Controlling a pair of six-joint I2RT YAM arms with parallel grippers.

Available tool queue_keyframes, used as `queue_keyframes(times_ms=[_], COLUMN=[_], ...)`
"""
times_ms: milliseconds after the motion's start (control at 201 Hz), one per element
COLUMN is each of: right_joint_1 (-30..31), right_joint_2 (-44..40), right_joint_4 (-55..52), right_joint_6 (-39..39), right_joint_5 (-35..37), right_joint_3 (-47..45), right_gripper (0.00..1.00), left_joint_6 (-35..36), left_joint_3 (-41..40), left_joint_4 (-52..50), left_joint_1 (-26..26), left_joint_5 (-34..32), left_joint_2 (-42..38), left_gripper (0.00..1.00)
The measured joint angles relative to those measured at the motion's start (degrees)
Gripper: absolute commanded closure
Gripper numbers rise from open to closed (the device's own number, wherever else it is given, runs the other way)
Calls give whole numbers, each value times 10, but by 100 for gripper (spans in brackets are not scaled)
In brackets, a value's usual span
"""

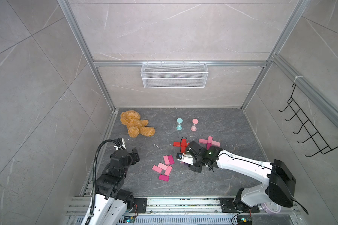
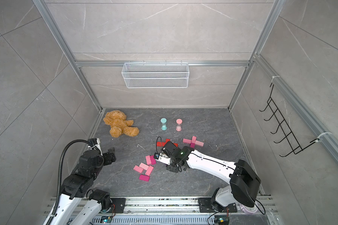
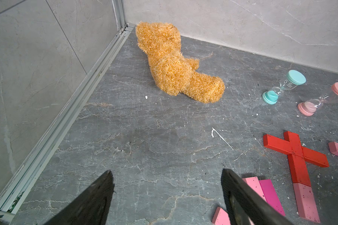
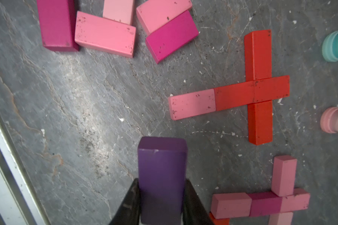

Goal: Assemble the letter t with building blocks
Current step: Pick up the building block from the center of the board, then assemble the building block at the center of the board.

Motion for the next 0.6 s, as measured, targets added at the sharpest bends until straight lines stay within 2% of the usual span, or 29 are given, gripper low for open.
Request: queue_keyframes(times_ms=[244, 602], right_joint_1=[-71, -92], right_joint_2=[48, 123], right_joint_4=[-18, 0], right_joint_6=[-114, -166], right_joint_5=[-30, -44], right_joint_3=[5, 36], right_gripper=[100, 100], left_joint_6=[0, 5], left_joint_3=[0, 0], left_joint_4=[0, 0], left_joint_1=[0, 0], left_joint_5=[0, 0], left_joint_2=[0, -1], left_gripper=[12, 12])
